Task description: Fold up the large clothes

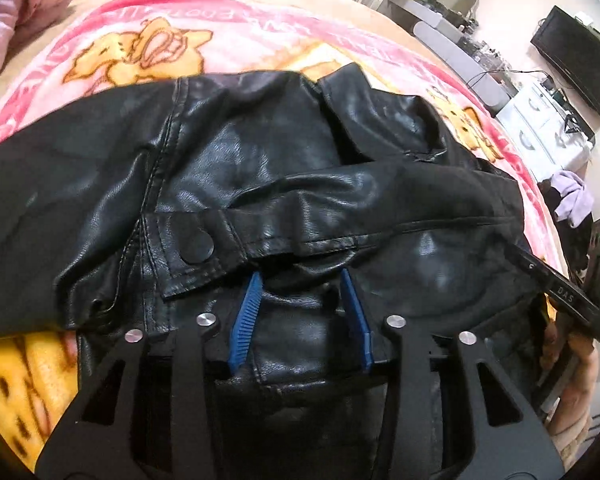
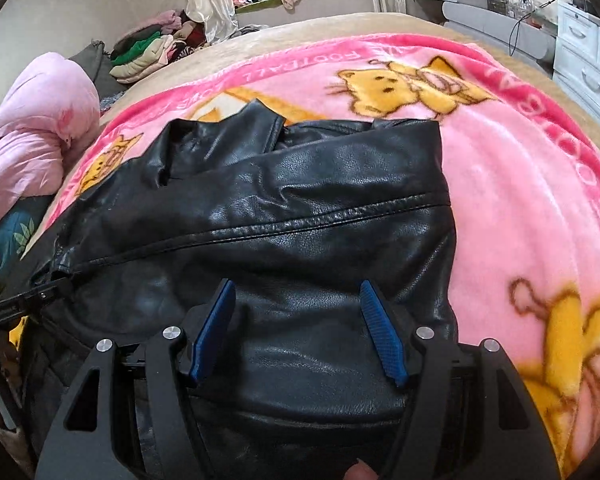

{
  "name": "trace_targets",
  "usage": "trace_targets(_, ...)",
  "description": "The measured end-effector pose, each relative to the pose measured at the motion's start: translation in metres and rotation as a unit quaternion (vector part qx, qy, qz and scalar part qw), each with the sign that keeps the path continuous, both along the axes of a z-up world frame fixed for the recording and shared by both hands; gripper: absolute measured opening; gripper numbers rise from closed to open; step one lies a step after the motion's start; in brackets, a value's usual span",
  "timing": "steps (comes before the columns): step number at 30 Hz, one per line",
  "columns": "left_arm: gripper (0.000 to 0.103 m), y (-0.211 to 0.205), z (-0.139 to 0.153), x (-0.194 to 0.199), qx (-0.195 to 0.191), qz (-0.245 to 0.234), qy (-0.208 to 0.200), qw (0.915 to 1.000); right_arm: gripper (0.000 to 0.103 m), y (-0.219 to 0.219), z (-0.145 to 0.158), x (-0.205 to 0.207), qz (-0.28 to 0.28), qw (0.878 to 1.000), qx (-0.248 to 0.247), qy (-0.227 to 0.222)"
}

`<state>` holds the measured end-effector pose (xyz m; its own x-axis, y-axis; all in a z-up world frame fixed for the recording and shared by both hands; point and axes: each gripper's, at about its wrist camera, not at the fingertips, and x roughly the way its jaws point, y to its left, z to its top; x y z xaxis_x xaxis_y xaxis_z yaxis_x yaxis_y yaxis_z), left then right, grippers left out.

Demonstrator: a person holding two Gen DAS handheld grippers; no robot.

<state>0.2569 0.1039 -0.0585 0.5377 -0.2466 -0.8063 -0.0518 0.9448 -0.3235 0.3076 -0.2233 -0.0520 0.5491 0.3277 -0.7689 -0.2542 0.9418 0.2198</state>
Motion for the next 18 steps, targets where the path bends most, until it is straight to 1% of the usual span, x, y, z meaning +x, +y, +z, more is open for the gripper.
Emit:
trace_targets(1, 0.043, -0.002, 0.004, -0.001, 0.001, -0.002, -0.005, 1.0, 0.072, 0.0, 0.005, -0.004, 0.003, 1.0, 0.007, -0.002)
trace_targets(4, 0.055, -0.013, 0.022, -0.008, 0.009, -0.016, -0.027, 0.9995, 0.073, 0.0, 0.018, -0.011, 0.013, 1.0, 0.024, -0.014)
trace_targets(5, 0.063, -0.017, 0.027, -0.011, 0.011, -0.019, -0.033, 0.9992, 0.074, 0.001, 0.023, -0.015, 0.015, 0.999, 0.027, -0.02)
trace_targets(6, 0.067, -0.022, 0.033, -0.014, 0.014, -0.023, -0.04, 0.9988, 0.076, 0.003, 0.028, -0.019, 0.019, 0.999, 0.032, -0.026)
trace_targets(7, 0.074, -0.025, 0.035, -0.017, 0.016, -0.026, -0.042, 0.9986, 0.079, 0.005, 0.031, -0.022, 0.026, 0.999, 0.037, -0.03)
trace_targets(9, 0.079, -0.031, 0.037, -0.022, 0.014, -0.036, -0.044, 0.9983, 0.082, 0.008, 0.036, -0.027, 0.033, 0.998, 0.041, -0.035)
trace_targets(11, 0.086, -0.035, 0.037, -0.026, 0.01, -0.038, -0.04, 0.9984, 0.09, 0.011, 0.041, -0.033, 0.038, 0.997, 0.048, -0.04)
trace_targets(14, 0.089, -0.039, 0.033, -0.03, 0.017, -0.033, -0.035, 0.9987, 0.091, 0.016, 0.043, -0.039, 0.045, 0.996, 0.059, -0.04)
trace_targets(16, 0.09, -0.038, 0.029, -0.033, 0.031, -0.027, -0.029, 0.9987, 0.091, 0.018, 0.044, -0.041, 0.05, 0.996, 0.06, -0.042)
trace_targets(18, 0.09, -0.039, 0.019, -0.035, 0.059, -0.025, -0.008, 0.9979, 0.091, 0.021, 0.042, -0.043, 0.051, 0.996, 0.054, -0.042)
